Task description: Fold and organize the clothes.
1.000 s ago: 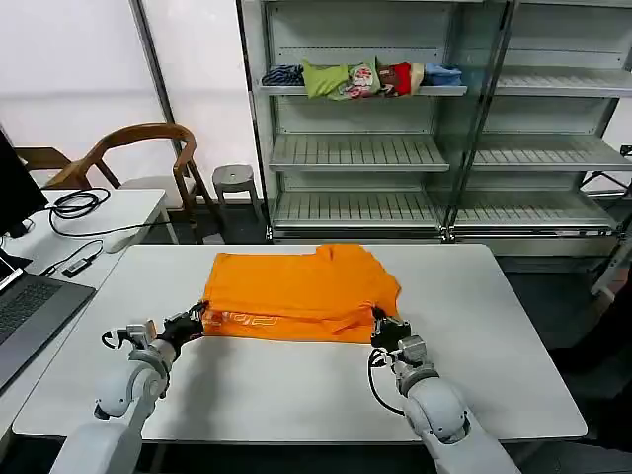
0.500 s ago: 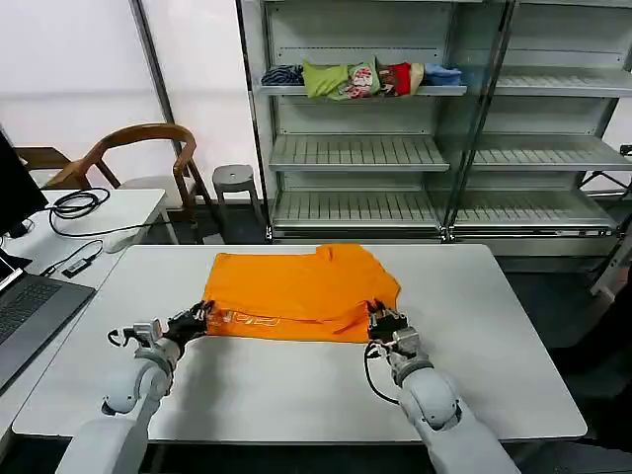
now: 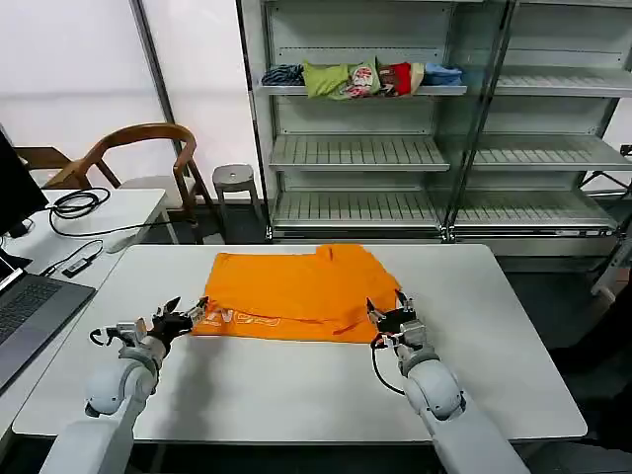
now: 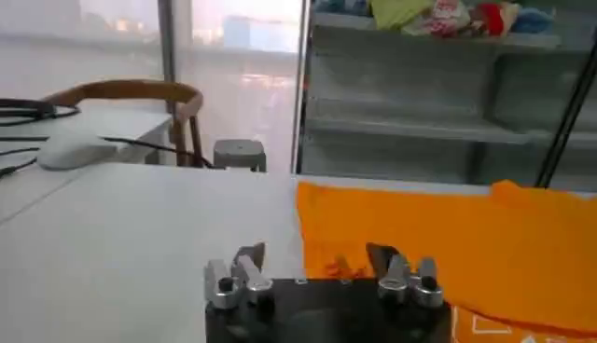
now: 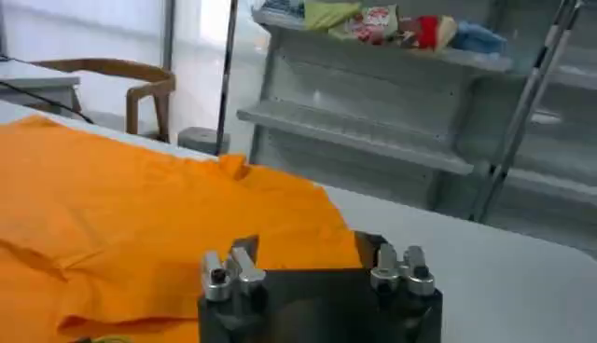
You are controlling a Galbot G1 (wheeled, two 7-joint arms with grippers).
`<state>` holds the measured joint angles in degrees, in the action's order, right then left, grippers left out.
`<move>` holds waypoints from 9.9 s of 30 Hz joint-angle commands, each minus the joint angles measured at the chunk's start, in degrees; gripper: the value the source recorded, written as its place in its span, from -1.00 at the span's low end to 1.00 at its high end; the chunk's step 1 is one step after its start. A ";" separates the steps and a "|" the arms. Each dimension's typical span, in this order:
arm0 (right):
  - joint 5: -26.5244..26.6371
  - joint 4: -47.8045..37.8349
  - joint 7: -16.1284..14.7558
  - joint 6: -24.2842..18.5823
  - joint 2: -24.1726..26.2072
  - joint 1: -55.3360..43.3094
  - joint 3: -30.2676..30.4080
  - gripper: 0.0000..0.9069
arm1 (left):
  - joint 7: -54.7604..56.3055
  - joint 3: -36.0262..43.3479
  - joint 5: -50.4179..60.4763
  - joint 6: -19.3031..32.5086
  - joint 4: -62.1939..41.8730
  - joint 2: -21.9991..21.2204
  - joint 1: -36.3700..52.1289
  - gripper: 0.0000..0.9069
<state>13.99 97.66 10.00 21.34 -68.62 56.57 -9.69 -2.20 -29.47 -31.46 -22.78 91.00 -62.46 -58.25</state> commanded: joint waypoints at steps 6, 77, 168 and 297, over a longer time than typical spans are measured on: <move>1.86 6.17 1.75 1.93 1.64 8.41 -1.34 1.00 | 3.74 1.88 2.97 -3.98 8.17 -0.50 -7.43 1.00; 0.17 20.20 2.50 -0.28 4.63 28.50 -4.86 -1.00 | 2.70 -1.83 5.79 -8.08 23.53 -0.64 -26.39 -0.98; 5.13 20.89 5.07 1.83 6.95 16.12 -9.91 1.00 | 2.55 -5.79 4.45 -4.14 23.09 6.54 -19.74 1.00; 9.74 -6.02 -0.37 4.75 -4.52 -11.69 3.17 -1.00 | -6.12 4.46 -0.15 3.43 -1.17 4.42 -2.20 -0.96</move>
<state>22.97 80.77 9.46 26.13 -75.84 38.87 -5.80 -8.18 -20.82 -30.82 -19.74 83.88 -58.31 -52.79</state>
